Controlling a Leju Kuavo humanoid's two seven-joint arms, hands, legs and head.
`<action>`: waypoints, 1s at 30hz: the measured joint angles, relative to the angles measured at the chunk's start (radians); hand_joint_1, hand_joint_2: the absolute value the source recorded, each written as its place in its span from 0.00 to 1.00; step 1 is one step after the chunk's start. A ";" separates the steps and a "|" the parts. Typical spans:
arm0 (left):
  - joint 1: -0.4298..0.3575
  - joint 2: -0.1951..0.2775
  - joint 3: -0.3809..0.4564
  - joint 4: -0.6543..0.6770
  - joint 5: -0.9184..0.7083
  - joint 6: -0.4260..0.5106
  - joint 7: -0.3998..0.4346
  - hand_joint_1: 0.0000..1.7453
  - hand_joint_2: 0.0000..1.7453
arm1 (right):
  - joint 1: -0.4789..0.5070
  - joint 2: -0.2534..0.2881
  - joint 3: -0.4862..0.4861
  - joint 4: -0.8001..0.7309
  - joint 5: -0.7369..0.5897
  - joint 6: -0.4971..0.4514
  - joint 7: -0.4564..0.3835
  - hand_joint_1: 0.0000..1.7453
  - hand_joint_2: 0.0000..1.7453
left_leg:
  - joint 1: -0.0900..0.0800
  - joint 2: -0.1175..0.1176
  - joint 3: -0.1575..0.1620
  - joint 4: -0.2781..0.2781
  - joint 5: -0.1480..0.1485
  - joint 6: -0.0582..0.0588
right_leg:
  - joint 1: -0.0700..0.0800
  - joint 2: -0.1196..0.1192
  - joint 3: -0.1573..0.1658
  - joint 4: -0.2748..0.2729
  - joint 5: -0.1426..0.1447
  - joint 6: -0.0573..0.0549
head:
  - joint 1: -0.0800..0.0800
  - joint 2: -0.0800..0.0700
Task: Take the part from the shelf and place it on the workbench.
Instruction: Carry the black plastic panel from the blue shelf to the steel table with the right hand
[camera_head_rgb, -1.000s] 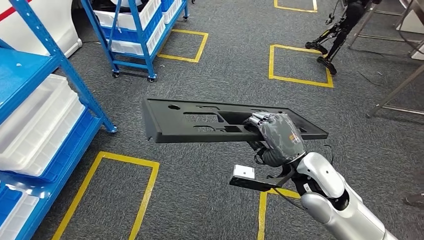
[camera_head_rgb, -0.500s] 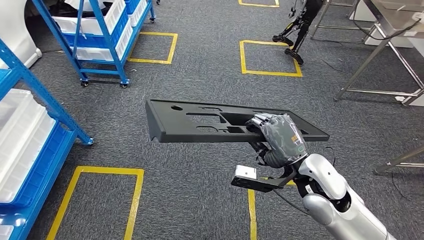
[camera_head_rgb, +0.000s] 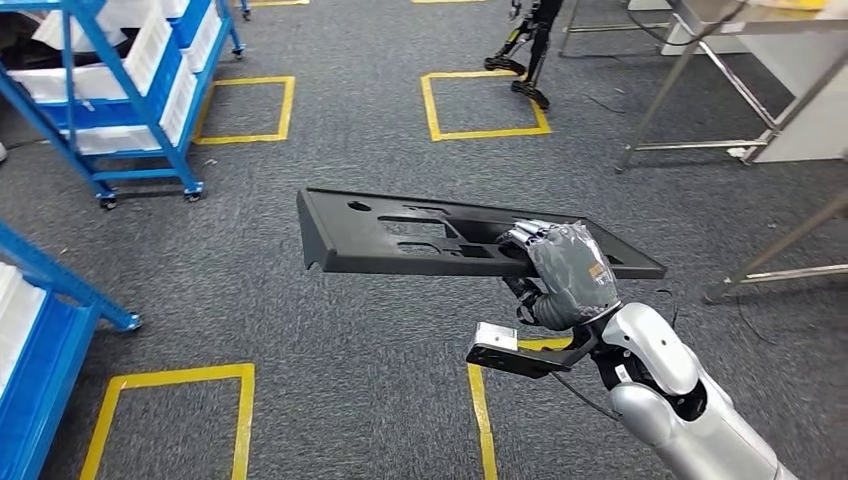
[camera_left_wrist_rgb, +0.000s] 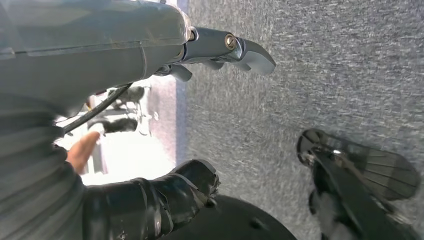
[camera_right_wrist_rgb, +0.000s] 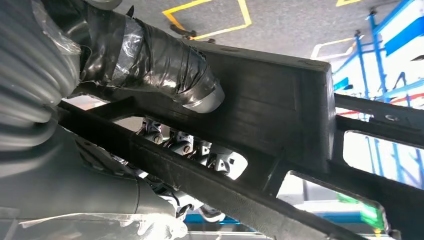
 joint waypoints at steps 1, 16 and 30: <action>0.000 0.000 0.000 0.000 -0.001 -0.002 0.004 0.00 1.00 | 0.000 0.002 0.000 0.000 -0.001 0.001 0.000 1.00 1.00 | 0.000 -0.005 0.017 -0.051 0.041 0.001 | -0.001 0.014 0.000 0.006 -0.004 0.002 | 0.000 0.000; 0.001 -0.001 0.001 0.000 -0.013 -0.008 0.023 0.00 1.00 | -0.001 0.008 -0.009 0.000 -0.005 0.007 -0.002 1.00 1.00 | -0.002 0.046 0.109 -0.258 0.118 0.042 | -0.013 -0.051 -0.128 0.242 -0.088 0.061 | 0.005 0.000; 0.000 -0.004 0.001 0.000 -0.019 -0.008 0.022 0.00 1.00 | -0.010 0.017 -0.013 0.000 -0.005 0.008 -0.002 1.00 1.00 | -0.001 0.002 -0.016 0.017 -0.007 0.002 | 0.006 -0.007 0.008 -0.004 -0.004 -0.004 | 0.004 0.000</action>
